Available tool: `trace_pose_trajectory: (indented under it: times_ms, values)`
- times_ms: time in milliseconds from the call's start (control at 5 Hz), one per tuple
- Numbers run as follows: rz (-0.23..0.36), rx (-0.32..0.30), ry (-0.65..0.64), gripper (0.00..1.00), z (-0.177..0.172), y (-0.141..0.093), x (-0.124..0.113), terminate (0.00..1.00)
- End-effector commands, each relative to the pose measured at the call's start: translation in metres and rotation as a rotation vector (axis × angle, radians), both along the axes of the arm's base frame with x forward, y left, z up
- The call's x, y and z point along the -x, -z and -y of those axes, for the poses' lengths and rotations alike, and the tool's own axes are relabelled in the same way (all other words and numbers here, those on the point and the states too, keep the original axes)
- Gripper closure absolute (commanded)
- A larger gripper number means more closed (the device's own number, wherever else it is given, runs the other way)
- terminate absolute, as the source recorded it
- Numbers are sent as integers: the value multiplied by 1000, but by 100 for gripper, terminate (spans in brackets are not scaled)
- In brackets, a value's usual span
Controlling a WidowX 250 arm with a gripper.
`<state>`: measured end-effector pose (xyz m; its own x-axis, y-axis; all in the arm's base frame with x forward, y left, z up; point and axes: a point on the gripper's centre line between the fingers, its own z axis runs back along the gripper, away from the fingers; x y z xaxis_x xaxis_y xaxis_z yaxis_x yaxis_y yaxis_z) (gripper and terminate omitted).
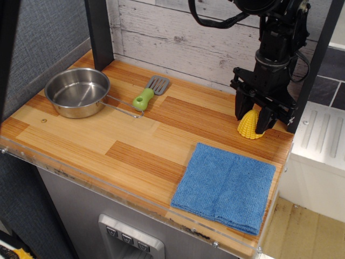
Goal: Put the food above the blue rectangle.
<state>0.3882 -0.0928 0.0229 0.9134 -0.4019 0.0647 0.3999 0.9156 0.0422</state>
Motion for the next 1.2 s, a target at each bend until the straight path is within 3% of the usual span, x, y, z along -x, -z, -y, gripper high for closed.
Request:
trace_pose_trajectory:
  times_ms: [0,200,600,800,1000]
  values:
    - [-9,-17,-7,100,-22,-5,3,0]
    - [30,-1,6,0,-17,-24,5,0]
    - [193,94,-15,0,-40,-106,14,0]
    - [189,89,-94,0,-70,-115,32,0]
    - [123,76,-221,0,-109,-101,57,0]
